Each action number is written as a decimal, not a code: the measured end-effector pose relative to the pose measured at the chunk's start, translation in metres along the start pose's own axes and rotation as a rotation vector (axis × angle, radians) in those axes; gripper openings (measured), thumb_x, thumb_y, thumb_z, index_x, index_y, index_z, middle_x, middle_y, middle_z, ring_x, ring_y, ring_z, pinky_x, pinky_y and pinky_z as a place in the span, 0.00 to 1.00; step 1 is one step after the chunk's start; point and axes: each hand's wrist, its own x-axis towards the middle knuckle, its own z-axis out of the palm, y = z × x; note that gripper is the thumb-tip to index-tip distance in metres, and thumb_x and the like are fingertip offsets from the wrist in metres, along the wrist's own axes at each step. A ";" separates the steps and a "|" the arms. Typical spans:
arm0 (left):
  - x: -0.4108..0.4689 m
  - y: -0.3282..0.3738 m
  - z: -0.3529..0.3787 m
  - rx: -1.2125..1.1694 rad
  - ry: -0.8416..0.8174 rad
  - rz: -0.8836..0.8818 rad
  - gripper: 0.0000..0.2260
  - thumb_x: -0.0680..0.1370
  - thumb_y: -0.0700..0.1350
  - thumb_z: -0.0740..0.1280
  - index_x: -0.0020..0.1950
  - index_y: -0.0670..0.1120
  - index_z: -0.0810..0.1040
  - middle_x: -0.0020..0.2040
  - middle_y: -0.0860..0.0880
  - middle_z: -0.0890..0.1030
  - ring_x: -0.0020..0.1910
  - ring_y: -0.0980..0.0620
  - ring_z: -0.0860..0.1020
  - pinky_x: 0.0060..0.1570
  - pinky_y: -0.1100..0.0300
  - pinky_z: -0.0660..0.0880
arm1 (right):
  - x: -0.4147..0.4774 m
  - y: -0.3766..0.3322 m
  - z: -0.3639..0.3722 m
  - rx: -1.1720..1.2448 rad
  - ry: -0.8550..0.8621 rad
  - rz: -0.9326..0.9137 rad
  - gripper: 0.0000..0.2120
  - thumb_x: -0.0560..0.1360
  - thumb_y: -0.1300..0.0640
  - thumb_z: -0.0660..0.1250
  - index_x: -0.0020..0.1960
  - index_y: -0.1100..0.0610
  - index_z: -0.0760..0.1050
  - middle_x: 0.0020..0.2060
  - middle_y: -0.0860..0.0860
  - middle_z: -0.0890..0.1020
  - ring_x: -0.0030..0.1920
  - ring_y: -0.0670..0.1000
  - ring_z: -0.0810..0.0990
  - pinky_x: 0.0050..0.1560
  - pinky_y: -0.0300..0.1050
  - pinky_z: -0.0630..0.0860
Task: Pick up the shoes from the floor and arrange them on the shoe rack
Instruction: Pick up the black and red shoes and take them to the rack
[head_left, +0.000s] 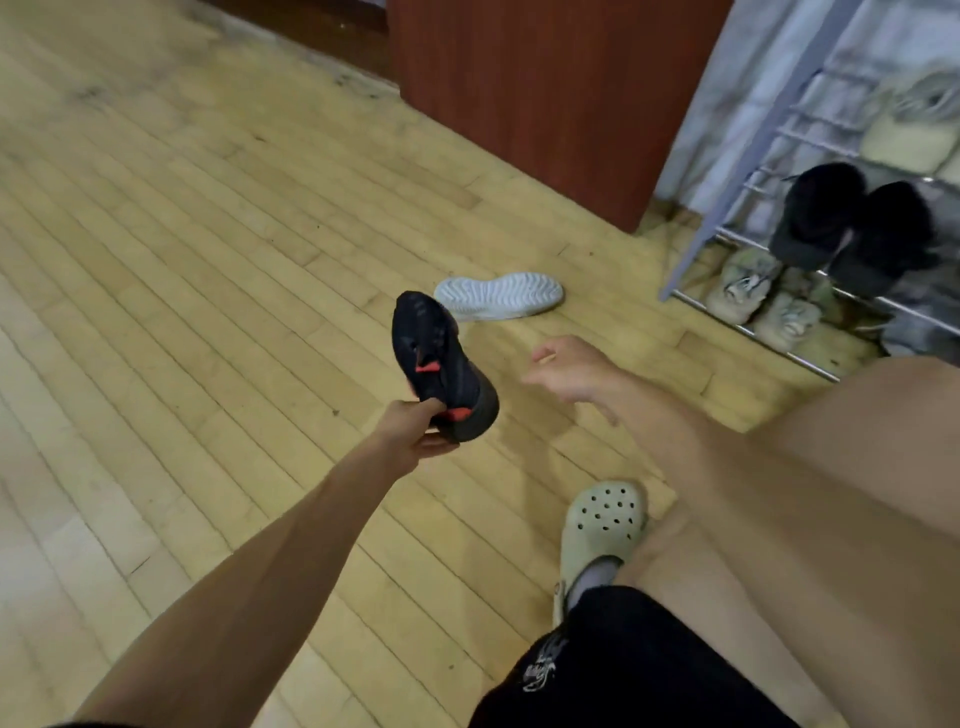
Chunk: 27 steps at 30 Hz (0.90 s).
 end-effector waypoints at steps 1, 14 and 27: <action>-0.009 0.016 0.013 0.041 -0.049 0.050 0.12 0.78 0.38 0.64 0.59 0.35 0.75 0.53 0.39 0.79 0.41 0.45 0.80 0.41 0.53 0.81 | -0.005 0.000 -0.017 -0.001 0.026 -0.011 0.19 0.74 0.54 0.67 0.62 0.60 0.76 0.55 0.55 0.80 0.55 0.55 0.79 0.58 0.51 0.77; -0.157 0.151 0.254 0.526 -0.579 0.522 0.09 0.77 0.45 0.67 0.55 0.43 0.81 0.42 0.49 0.83 0.42 0.50 0.80 0.49 0.52 0.78 | -0.132 0.088 -0.239 0.576 0.351 -0.118 0.12 0.75 0.65 0.66 0.58 0.60 0.79 0.51 0.53 0.85 0.52 0.52 0.84 0.49 0.51 0.82; -0.240 0.048 0.461 0.852 -0.744 0.426 0.10 0.74 0.41 0.70 0.53 0.39 0.80 0.42 0.44 0.82 0.34 0.48 0.79 0.28 0.59 0.79 | -0.275 0.293 -0.268 0.730 0.579 0.029 0.13 0.77 0.63 0.66 0.61 0.61 0.79 0.49 0.53 0.84 0.48 0.50 0.82 0.42 0.41 0.80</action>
